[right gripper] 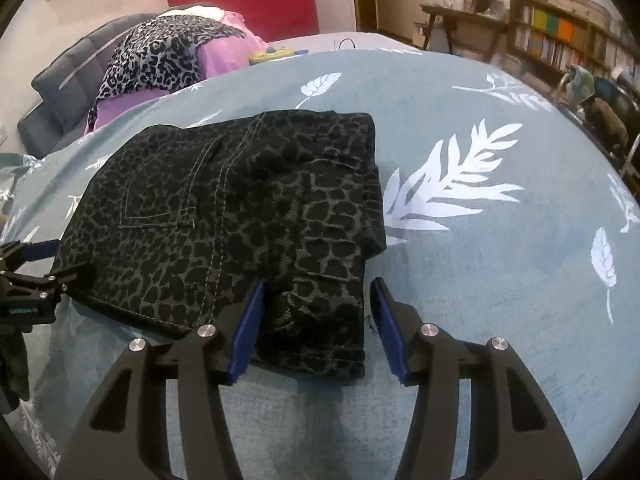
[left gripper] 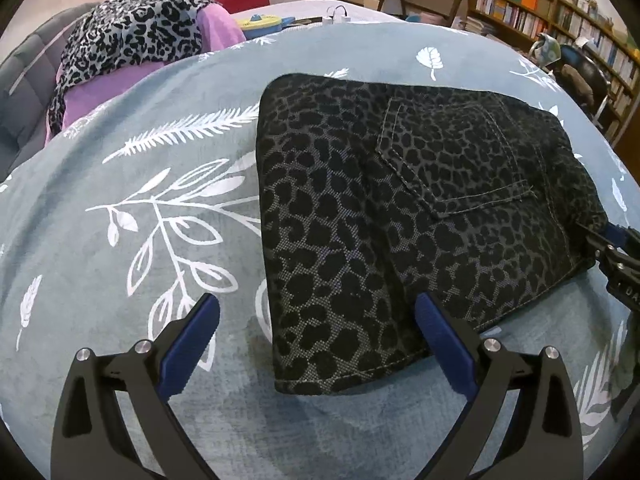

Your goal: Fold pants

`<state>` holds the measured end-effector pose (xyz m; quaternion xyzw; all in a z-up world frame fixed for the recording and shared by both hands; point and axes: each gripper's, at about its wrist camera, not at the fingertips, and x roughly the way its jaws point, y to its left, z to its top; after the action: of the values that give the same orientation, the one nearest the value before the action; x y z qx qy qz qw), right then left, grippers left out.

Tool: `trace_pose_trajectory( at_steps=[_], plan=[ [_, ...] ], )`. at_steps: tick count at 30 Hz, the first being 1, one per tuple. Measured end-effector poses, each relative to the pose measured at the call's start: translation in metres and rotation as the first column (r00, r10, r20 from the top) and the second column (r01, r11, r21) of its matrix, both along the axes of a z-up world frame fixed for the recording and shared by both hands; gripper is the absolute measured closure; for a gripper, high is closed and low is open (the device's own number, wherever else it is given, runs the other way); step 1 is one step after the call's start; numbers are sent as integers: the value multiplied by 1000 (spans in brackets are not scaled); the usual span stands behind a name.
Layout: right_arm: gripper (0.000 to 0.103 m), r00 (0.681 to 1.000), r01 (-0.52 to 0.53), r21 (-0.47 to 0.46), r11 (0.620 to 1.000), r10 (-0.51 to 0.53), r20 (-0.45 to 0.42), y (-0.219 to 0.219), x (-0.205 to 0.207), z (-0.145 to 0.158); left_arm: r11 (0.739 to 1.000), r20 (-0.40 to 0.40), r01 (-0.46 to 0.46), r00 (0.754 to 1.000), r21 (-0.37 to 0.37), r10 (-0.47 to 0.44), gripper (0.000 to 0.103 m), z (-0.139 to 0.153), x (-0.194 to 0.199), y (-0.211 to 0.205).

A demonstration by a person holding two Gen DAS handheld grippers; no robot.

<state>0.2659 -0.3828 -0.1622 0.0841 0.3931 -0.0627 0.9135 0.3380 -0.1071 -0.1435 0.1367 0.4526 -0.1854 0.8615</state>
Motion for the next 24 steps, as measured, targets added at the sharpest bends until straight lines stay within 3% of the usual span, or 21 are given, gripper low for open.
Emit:
trace_pose_trajectory(
  at_steps=[4, 6, 8, 12, 14, 19, 24],
  plan=[
    [49, 1000, 11, -28, 1000, -11, 4, 6, -7, 11, 1000, 31, -8, 1000, 16, 8, 6, 8, -15, -4],
    [44, 1000, 23, -18, 1000, -23, 20, 8, -15, 20, 1000, 55, -6, 998, 30, 4, 6, 15, -26, -6],
    [25, 999, 37, -14, 999, -36, 36, 13, -27, 32, 999, 83, -9, 997, 41, 5, 6, 23, -34, -7],
    [19, 997, 33, -13, 999, -32, 74, 26, -47, 53, 1000, 124, 4, 992, 26, -7, 6, 39, -53, -11],
    [10, 995, 30, -21, 999, -27, 95, 32, -54, 63, 1000, 153, 14, 988, 24, -17, 6, 48, -60, -13],
    [3, 986, 12, -4, 1000, -11, 164, 44, -69, 87, 999, 244, 36, 969, 22, -41, 6, 77, -83, -21],
    [3, 981, 15, -12, 1000, -13, 194, 51, -75, 100, 998, 315, 50, 947, 25, -55, 6, 95, -96, -24]
  ],
)
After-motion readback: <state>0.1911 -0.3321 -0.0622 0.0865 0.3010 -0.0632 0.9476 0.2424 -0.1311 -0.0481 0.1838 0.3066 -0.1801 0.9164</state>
